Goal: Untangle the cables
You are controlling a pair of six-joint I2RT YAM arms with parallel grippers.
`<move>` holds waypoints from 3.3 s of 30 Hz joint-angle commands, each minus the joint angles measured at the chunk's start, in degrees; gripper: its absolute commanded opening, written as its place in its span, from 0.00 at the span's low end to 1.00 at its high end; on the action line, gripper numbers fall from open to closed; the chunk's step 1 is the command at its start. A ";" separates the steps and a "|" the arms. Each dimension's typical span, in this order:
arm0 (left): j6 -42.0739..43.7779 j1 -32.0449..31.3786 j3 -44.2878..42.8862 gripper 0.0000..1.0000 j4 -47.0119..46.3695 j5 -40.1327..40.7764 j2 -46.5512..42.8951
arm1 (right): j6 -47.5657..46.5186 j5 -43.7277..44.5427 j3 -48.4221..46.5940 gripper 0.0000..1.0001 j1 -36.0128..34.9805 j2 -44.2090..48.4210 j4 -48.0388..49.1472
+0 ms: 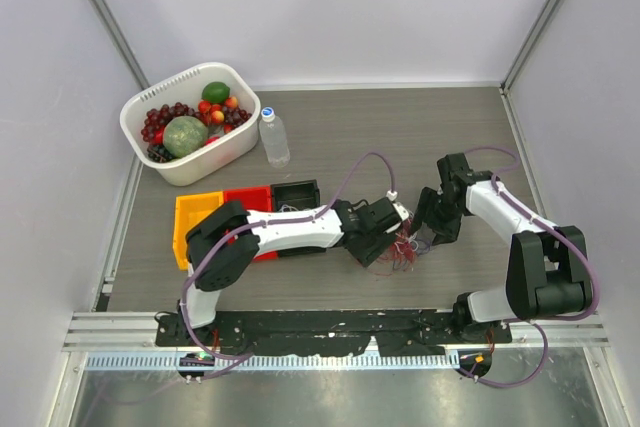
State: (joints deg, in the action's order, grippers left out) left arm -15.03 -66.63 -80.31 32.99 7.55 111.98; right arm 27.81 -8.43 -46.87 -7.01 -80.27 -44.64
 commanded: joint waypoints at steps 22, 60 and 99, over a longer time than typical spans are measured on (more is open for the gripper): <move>-8.53 5.46 1.48 0.34 0.32 -15.98 4.99 | -0.48 -0.01 -0.94 0.65 0.15 -0.94 0.96; -8.61 11.35 2.10 0.00 -17.61 -13.43 -27.17 | -5.58 -15.39 -1.55 0.74 -3.62 9.60 7.46; -0.08 11.61 -22.64 0.30 -6.44 -3.22 -35.96 | -0.92 6.32 -7.35 0.68 0.94 -3.85 0.53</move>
State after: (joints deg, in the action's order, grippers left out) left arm -13.08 -55.07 -108.75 20.78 8.71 71.26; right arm 28.38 3.42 -51.83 -5.89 -87.59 -42.65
